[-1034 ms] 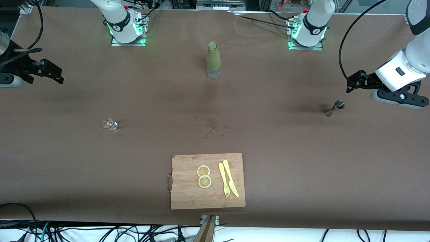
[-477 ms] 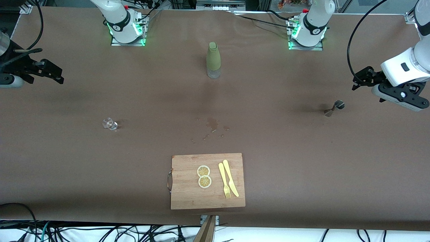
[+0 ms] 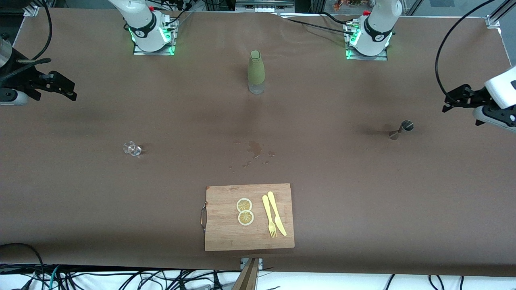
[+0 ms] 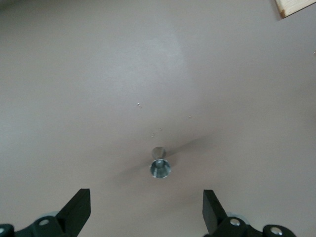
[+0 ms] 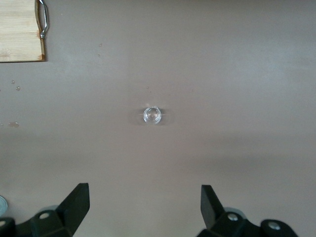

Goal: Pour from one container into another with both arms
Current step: 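Lower the right gripper to the glass beaker while the left gripper lowers to the jigger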

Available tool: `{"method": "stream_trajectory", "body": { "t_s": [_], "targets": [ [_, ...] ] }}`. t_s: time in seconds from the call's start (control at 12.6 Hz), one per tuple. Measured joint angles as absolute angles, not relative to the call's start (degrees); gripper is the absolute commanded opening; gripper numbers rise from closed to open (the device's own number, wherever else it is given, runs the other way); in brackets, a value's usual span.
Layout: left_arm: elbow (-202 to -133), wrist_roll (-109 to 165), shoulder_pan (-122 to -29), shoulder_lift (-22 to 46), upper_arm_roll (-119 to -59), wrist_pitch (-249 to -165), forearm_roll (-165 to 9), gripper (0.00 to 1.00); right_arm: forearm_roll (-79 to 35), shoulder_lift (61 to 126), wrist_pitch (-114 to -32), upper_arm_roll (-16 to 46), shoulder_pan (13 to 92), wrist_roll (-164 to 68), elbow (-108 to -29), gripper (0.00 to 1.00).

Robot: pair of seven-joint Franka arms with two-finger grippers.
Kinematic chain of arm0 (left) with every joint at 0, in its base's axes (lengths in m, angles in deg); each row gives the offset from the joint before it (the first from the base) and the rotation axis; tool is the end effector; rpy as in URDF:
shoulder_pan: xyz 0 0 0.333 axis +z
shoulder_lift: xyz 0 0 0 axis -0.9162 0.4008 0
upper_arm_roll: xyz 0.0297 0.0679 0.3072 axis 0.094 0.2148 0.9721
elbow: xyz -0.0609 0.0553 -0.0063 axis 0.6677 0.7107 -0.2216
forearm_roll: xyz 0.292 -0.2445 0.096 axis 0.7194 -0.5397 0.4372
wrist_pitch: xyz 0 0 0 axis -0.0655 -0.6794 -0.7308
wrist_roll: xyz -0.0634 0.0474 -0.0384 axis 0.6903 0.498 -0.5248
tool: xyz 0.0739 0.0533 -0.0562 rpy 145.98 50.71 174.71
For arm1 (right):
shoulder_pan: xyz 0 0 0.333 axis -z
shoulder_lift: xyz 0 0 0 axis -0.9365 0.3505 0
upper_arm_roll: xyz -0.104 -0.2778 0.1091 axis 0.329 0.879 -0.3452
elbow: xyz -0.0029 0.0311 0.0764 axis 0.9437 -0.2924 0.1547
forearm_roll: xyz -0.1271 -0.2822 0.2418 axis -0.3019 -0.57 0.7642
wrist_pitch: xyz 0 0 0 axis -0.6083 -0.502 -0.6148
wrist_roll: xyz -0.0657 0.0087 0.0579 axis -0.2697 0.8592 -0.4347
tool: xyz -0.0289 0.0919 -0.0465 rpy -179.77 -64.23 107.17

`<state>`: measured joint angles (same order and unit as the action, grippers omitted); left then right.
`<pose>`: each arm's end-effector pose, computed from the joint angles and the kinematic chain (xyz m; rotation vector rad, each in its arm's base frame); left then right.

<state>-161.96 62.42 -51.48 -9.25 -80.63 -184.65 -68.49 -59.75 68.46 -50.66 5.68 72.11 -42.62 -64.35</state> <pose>0.5760 0.0556 0.5556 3.0517 -0.6121 -0.0890 0.5504 0.0096 0.6041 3.1182 0.0191 -0.0088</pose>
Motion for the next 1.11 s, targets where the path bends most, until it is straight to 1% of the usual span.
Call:
{"method": "stream_trajectory", "body": {
  "t_s": [0.32,0.56,0.87,1.11],
  "targets": [
    [-162.0,69.2,-47.2,-7.4,-80.6,-186.0,-68.7,1.00,-59.7,68.6,-50.5,5.7,72.1,-42.8,-64.4,1.00],
    [-162.0,75.4,-43.3,-5.7,-80.6,-187.0,-69.0,1.00,-59.7,69.8,-48.8,5.7,72.1,-48.3,-64.4,1.00],
    [-160.7,85.8,-37.7,-1.9,-80.5,-188.6,-69.9,1.00,-59.8,73.4,-48.6,6.3,72.5,-67.6,-64.4,1.00],
    [-159.3,92.2,-34.1,2.2,-80.5,-188.7,-74.1,1.00,-58.4,76.3,-48.6,7.8,75.0,-87.3,-64.3,1.00]
  ]
}}
